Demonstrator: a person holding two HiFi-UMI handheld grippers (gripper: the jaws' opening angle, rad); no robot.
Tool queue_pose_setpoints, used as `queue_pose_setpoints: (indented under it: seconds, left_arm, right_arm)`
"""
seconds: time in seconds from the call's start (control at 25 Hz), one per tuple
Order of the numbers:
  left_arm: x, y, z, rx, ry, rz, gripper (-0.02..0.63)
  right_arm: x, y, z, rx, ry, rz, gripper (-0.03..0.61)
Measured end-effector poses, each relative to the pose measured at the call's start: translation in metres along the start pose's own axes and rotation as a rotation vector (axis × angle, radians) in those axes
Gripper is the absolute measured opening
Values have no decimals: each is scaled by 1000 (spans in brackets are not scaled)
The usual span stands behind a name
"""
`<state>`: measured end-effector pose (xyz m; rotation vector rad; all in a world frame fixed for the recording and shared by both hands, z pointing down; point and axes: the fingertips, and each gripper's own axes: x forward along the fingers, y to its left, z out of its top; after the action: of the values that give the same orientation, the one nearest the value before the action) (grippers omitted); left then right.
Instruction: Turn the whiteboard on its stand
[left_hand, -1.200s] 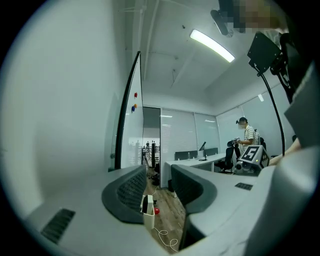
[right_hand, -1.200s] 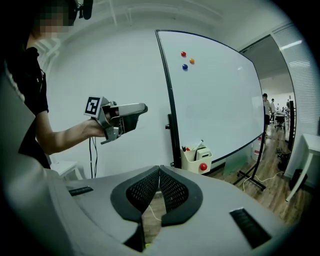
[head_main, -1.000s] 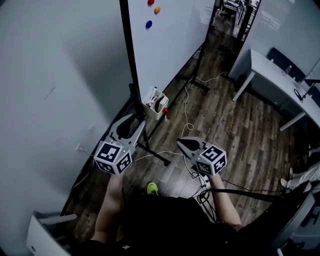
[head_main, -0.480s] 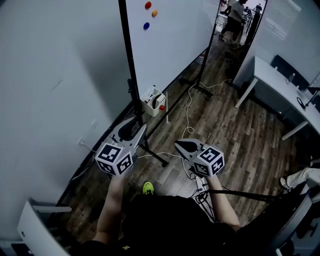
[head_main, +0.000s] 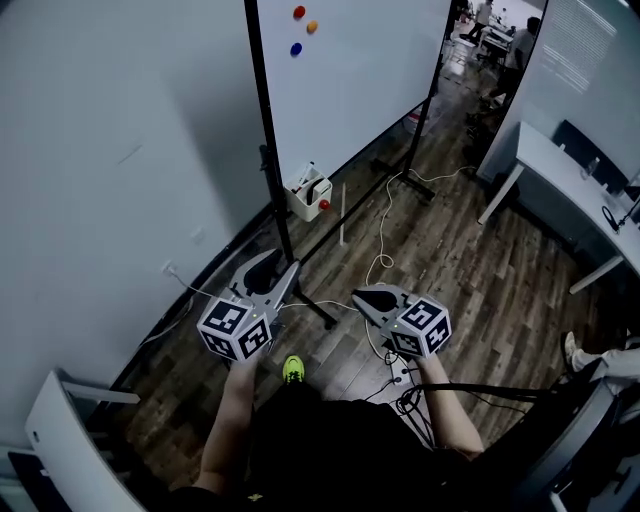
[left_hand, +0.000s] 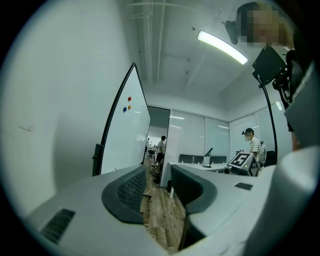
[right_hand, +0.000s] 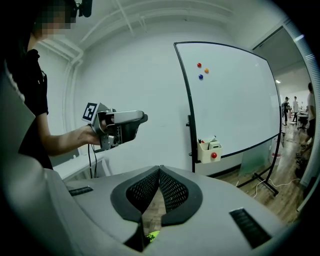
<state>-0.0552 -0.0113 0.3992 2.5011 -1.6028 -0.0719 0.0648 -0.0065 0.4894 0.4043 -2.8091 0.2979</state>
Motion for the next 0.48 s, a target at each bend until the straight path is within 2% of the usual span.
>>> queue_pose_setpoints:
  seconds: [0.24, 0.48]
  left_arm:
    - [-27, -23, -10, -17, -7, 49, 153]
    - [-31, -45, -14, -19, 3, 23, 154]
  right_arm:
    - [-15, 25, -18, -11, 13, 50, -2]
    - [-26, 41, -11, -36, -18, 67, -2]
